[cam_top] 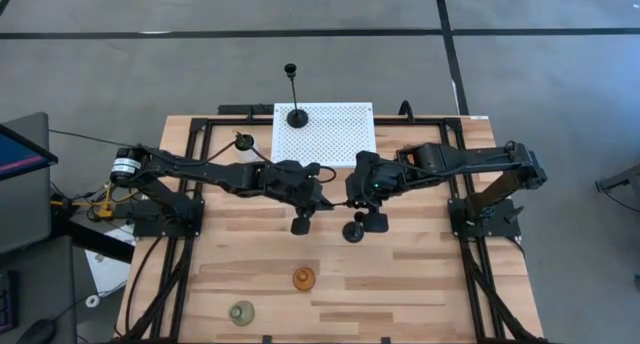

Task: Pick & Place candle stick holders
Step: Put the bottom black candle holder on the shelf aligned with the other black candle holder

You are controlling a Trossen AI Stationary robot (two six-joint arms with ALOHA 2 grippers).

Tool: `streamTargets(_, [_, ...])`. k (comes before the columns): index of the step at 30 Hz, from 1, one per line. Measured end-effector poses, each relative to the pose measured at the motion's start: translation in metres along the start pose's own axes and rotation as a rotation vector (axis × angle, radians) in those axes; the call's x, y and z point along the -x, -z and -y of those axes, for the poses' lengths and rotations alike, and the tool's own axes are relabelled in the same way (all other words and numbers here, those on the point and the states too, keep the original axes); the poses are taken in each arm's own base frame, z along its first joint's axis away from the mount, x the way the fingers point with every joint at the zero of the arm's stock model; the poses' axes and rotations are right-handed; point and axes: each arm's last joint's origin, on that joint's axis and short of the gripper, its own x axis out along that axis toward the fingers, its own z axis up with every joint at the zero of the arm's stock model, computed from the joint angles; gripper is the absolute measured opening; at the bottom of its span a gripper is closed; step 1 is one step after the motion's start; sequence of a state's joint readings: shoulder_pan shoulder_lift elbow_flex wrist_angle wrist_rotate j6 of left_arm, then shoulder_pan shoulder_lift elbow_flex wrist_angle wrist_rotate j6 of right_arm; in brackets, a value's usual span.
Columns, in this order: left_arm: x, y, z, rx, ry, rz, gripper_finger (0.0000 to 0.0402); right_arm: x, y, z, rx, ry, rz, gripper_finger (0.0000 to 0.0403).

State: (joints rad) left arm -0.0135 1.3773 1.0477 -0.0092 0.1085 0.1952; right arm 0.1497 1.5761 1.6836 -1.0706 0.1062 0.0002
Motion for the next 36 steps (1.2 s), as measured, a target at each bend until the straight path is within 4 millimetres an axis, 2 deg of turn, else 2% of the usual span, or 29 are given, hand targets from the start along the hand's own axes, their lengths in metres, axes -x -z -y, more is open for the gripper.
streamTargets(7, [0.0, 0.0, 0.0, 0.001, 0.0, 0.0, 0.0011, 0.0, 0.0, 0.0, 0.0, 0.0, 0.0, 0.0017])
streamTargets(16, [0.0, 0.0, 0.0, 0.001, -0.004, -0.002, 0.0011, 0.005, 0.004, 0.0, 0.002, -0.007, -0.018, 0.0051])
streamTargets(31, [0.0, 0.0, -0.001, -0.001, -0.015, -0.004, 0.0011, 0.045, 0.014, 0.002, -0.082, -0.051, 0.064, 0.0055])
streamTargets(36, [0.0, 0.0, -0.002, -0.005, -0.03, -0.003, 0.0012, 0.066, 0.026, 0.004, -0.09, -0.054, 0.063, 0.0054])
